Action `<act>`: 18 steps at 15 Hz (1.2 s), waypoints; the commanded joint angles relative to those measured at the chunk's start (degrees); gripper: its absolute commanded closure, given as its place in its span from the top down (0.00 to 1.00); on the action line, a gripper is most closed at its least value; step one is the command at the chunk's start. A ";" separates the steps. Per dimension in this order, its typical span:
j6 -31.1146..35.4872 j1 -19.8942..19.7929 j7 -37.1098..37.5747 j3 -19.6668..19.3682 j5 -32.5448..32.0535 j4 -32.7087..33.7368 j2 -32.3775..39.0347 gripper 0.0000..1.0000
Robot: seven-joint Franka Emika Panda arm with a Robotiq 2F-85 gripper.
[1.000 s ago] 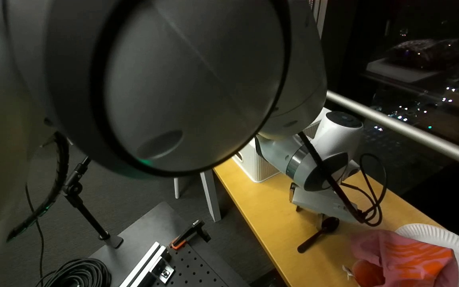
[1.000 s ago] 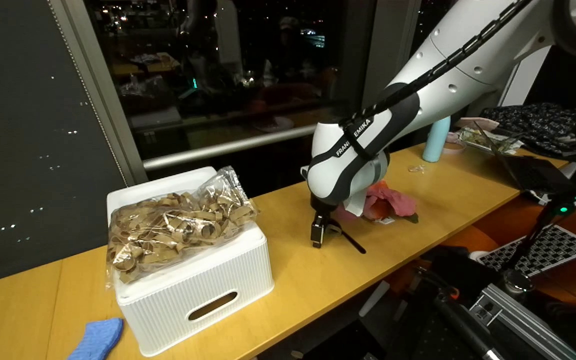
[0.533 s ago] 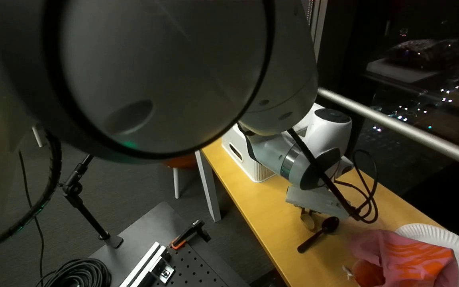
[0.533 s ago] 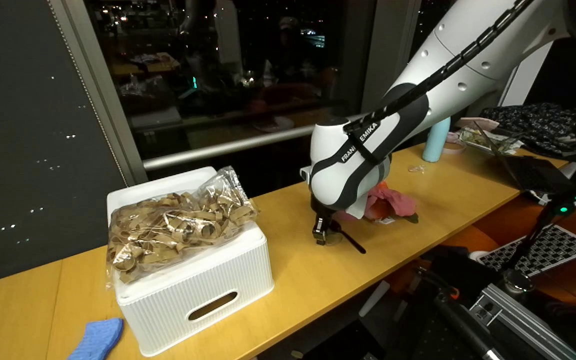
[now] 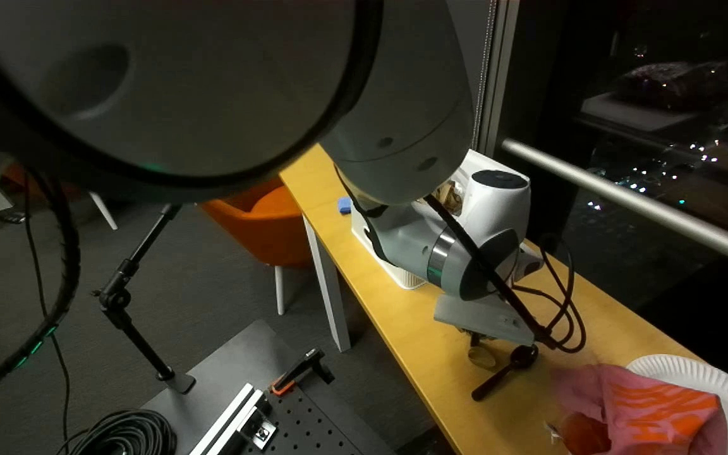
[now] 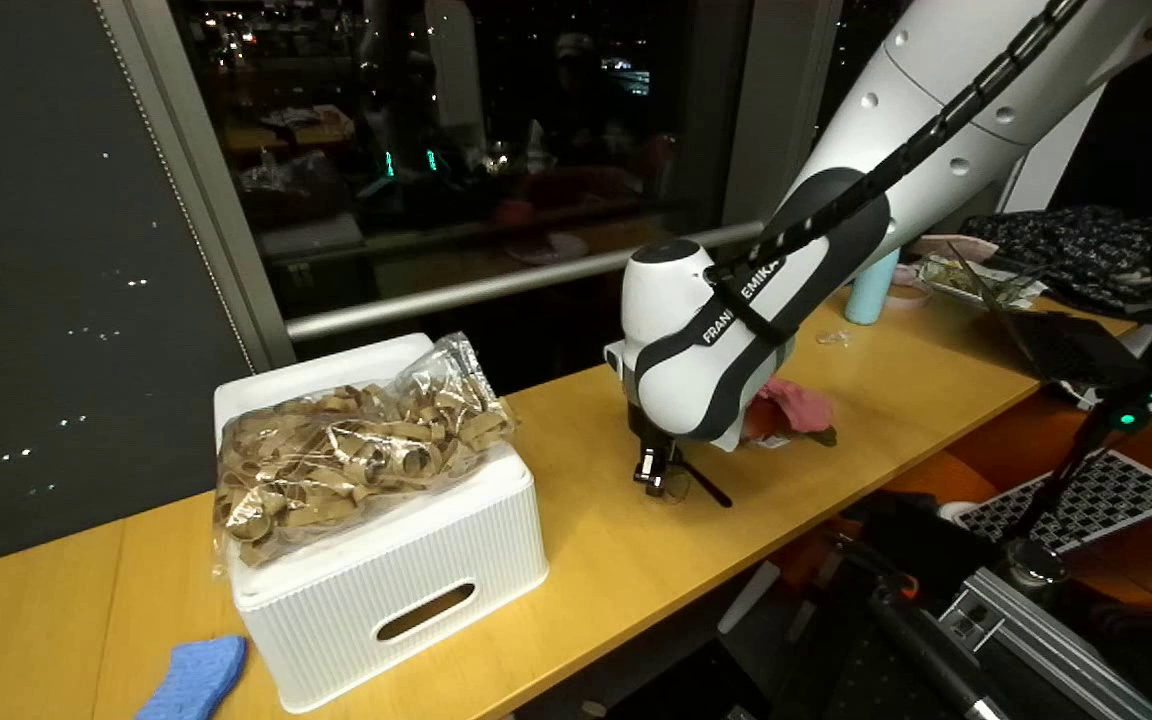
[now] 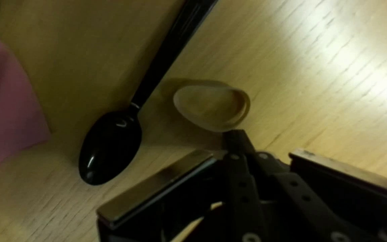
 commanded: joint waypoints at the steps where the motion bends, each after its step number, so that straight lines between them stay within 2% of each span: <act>1: 1.84 1.62 2.58 -1.68 -2.69 -3.94 -4.19 0.00; 2: 1.96 1.76 2.83 -1.83 -3.04 -4.31 -4.72 0.26; 4: 1.95 1.61 2.97 -1.80 -3.25 -4.76 -5.22 0.32; 13: 2.54 0.47 1.85 -1.46 -2.45 -5.35 -3.87 0.98; 18: 2.56 -0.24 1.41 -1.32 -2.11 -4.67 -2.53 1.00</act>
